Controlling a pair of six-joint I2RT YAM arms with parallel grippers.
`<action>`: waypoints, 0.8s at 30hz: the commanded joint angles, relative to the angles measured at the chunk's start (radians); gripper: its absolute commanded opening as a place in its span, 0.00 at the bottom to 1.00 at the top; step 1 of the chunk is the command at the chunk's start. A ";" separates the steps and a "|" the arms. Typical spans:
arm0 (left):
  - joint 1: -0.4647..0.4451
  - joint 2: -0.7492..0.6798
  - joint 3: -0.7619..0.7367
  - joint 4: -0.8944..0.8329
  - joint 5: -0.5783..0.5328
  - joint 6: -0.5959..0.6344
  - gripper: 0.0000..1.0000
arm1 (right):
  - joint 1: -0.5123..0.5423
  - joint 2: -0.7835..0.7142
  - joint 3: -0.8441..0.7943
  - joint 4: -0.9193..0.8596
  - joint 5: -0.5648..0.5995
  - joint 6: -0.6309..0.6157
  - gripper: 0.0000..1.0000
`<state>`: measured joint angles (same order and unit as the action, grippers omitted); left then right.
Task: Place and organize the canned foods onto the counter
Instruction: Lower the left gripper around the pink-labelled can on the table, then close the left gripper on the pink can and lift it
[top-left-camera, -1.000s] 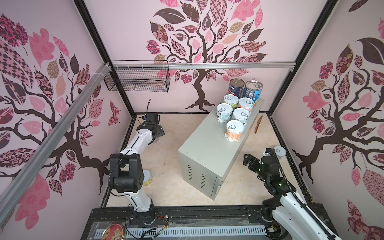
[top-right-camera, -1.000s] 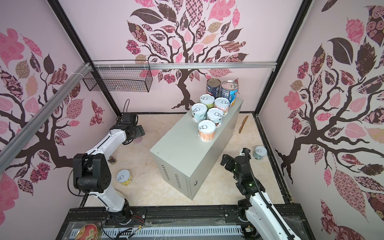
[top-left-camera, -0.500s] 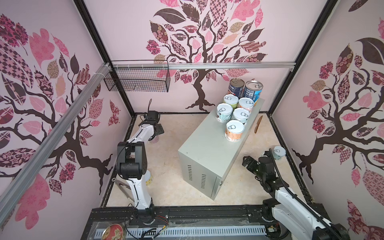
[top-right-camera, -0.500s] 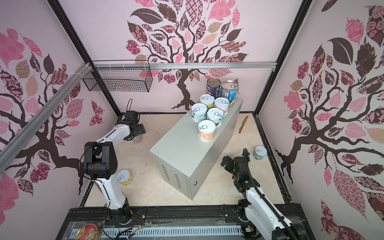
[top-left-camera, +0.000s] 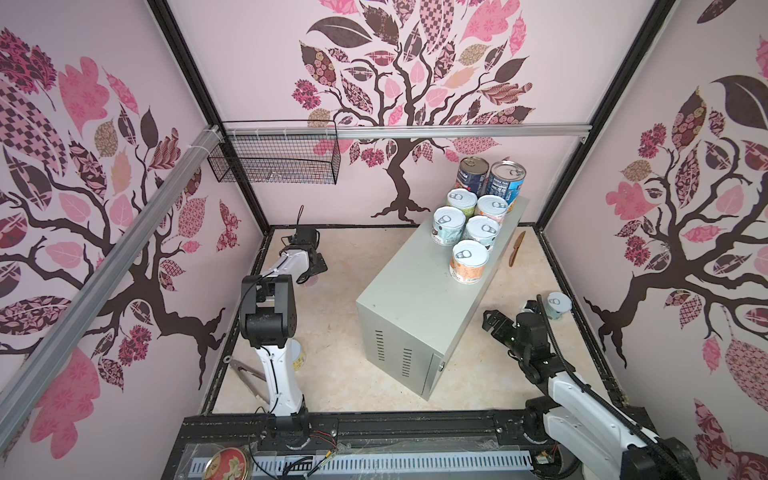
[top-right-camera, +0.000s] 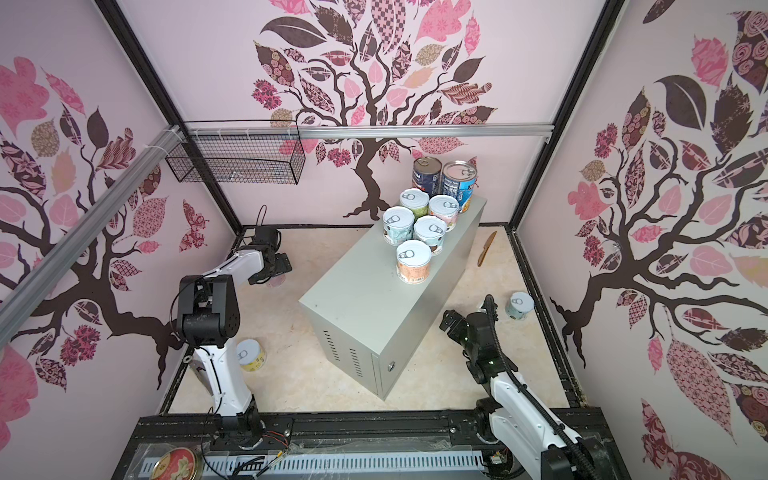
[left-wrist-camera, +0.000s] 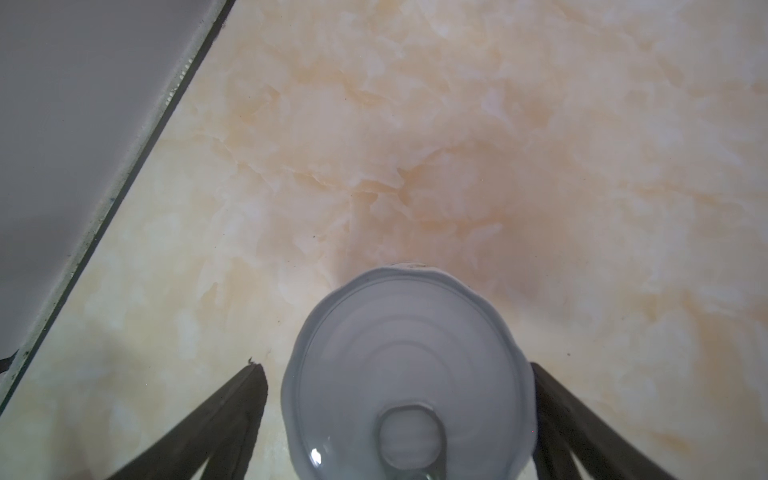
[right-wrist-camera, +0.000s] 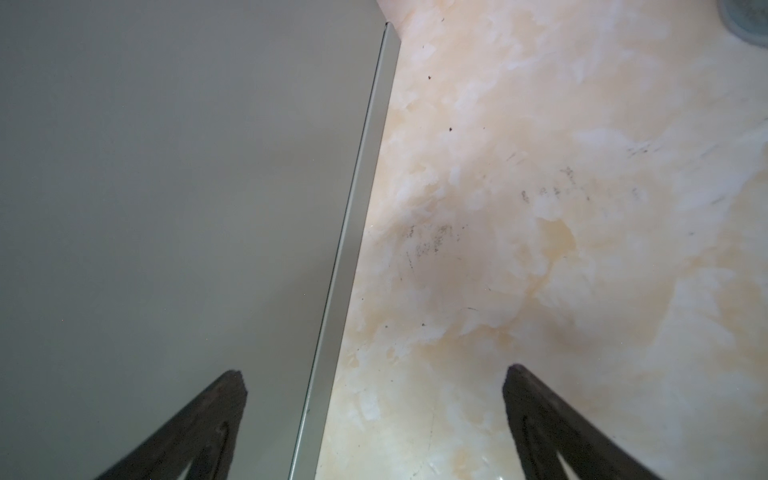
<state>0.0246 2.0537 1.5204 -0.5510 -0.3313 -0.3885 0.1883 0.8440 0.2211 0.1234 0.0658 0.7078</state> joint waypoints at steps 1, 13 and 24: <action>0.001 0.020 0.021 0.040 0.001 -0.006 0.98 | -0.004 0.012 -0.004 0.028 -0.012 0.001 1.00; 0.000 0.041 0.010 0.067 0.066 -0.041 0.93 | -0.004 0.009 -0.007 0.038 -0.022 -0.002 1.00; 0.001 0.087 0.066 -0.029 0.093 -0.048 0.87 | -0.004 0.009 -0.017 0.055 -0.058 -0.002 1.00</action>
<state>0.0257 2.1212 1.5318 -0.5423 -0.2653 -0.4232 0.1883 0.8562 0.2016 0.1619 0.0219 0.7074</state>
